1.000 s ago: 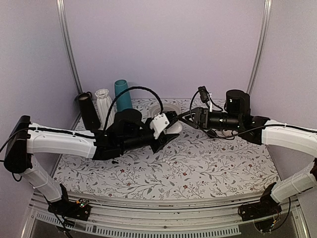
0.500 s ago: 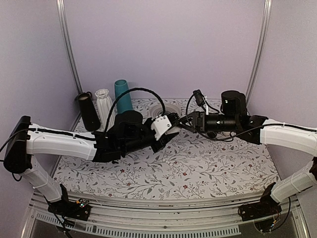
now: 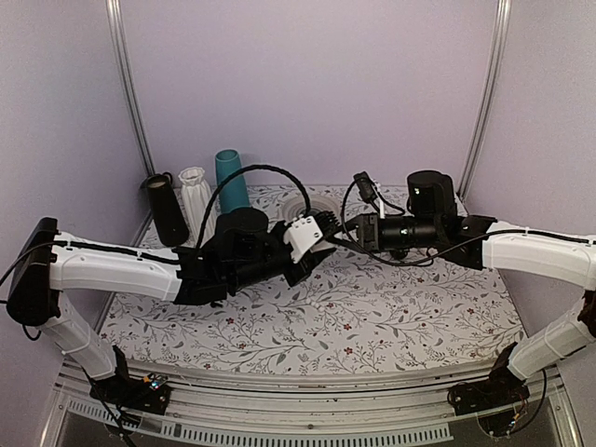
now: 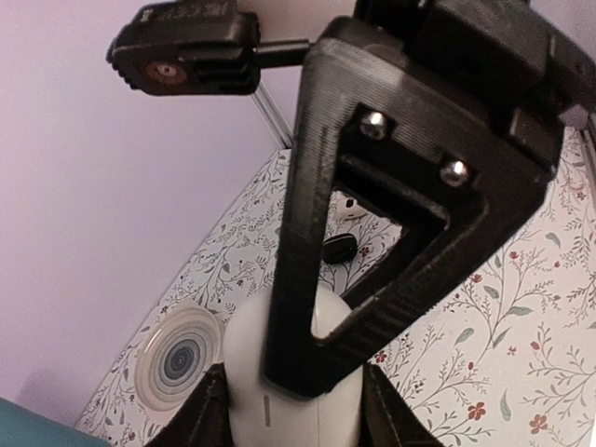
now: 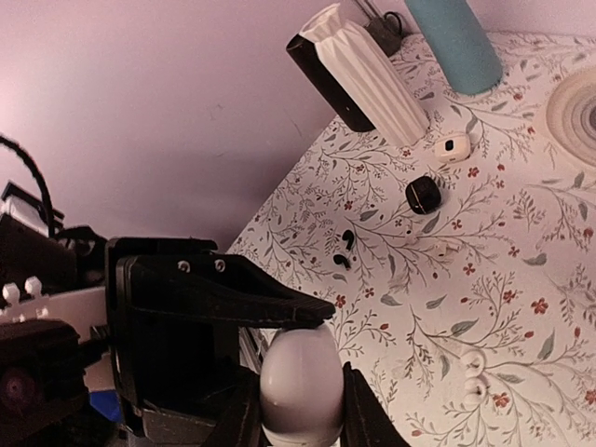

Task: Insert the wireless bluetooth earbuds into the charging case
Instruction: Pass from the left arm to the right, then pass from the right arm to the left

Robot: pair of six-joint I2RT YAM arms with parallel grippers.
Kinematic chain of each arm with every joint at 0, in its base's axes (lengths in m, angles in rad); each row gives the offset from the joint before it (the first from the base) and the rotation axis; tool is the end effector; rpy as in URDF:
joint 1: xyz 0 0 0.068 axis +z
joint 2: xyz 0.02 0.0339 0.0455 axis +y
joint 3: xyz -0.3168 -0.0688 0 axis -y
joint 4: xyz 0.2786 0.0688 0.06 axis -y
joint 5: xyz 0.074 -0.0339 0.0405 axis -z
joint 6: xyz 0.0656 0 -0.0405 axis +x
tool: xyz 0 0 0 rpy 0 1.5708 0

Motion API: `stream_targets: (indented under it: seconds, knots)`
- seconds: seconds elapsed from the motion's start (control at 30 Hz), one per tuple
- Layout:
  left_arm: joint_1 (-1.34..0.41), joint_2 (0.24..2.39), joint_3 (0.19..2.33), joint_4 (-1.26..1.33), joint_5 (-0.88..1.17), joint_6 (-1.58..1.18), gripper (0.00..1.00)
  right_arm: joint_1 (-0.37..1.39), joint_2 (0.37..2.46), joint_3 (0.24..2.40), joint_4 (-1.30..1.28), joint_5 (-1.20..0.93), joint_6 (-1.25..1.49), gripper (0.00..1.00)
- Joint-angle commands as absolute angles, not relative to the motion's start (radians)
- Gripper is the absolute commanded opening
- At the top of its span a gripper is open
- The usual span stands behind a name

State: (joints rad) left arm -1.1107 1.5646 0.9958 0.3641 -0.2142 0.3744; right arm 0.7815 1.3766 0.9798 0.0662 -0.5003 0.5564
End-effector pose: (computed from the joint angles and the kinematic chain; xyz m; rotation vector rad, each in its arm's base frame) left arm 0.1991 -0.3704 0.3027 1.0868 1.4141 -0.3421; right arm 0.2358 0.2783 0.3293 -0.6094 2.0201 1.3353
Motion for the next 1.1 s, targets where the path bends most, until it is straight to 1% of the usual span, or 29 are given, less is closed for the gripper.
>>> stream_targets:
  seconds: [0.0, 0.03, 0.17, 0.2, 0.27, 0.3, 0.5, 0.6, 0.8, 0.97, 1.07]
  knots:
    - [-1.125, 1.573, 0.997, 0.392, -0.222, 0.379, 0.36, 0.788, 1.377, 1.018, 0.074, -0.517, 0.552, 0.08]
    - [-1.125, 1.573, 0.997, 0.391, -0.224, 0.377, 0.41, 0.789, 1.375, 1.017, 0.078, -0.512, 0.552, 0.05]
    - [-1.125, 1.562, 0.993, 0.397, -0.229, 0.352, 0.72, 0.788, 1.352, 1.002, 0.115, -0.483, 0.565, 0.03]
    - [-1.123, 1.557, 0.989, 0.4, -0.226, 0.346, 0.78, 0.788, 1.344, 0.996, 0.13, -0.472, 0.57, 0.03]
    - [-1.119, 1.539, 0.98, 0.407, -0.208, 0.324, 0.86, 0.789, 1.323, 0.982, 0.177, -0.45, 0.579, 0.03]
    - [-1.117, 1.529, 0.976, 0.408, -0.192, 0.31, 0.87, 0.789, 1.316, 0.977, 0.199, -0.441, 0.583, 0.03]
    - [-1.084, 1.469, 0.952, 0.419, -0.095, 0.17, 0.88, 0.79, 1.253, 0.93, 0.353, -0.405, 0.594, 0.03]
    - [-1.047, 1.416, 0.915, 0.485, -0.003, 0.049, 0.87, 0.788, 1.235, 0.908, 0.424, -0.414, 0.592, 0.03]
    - [-0.951, 1.347, 0.83, 0.702, 0.23, -0.227, 0.8, 0.788, 1.219, 0.838, 0.64, -0.46, 0.61, 0.03]
    - [-0.933, 1.372, 0.885, 0.743, 0.368, -0.33, 0.72, 0.803, 1.232, 0.825, 0.76, -0.464, 0.619, 0.03]
    - [-0.925, 1.391, 0.903, 0.784, 0.416, -0.404, 0.68, 0.821, 1.227, 0.819, 0.807, -0.432, 0.608, 0.03]
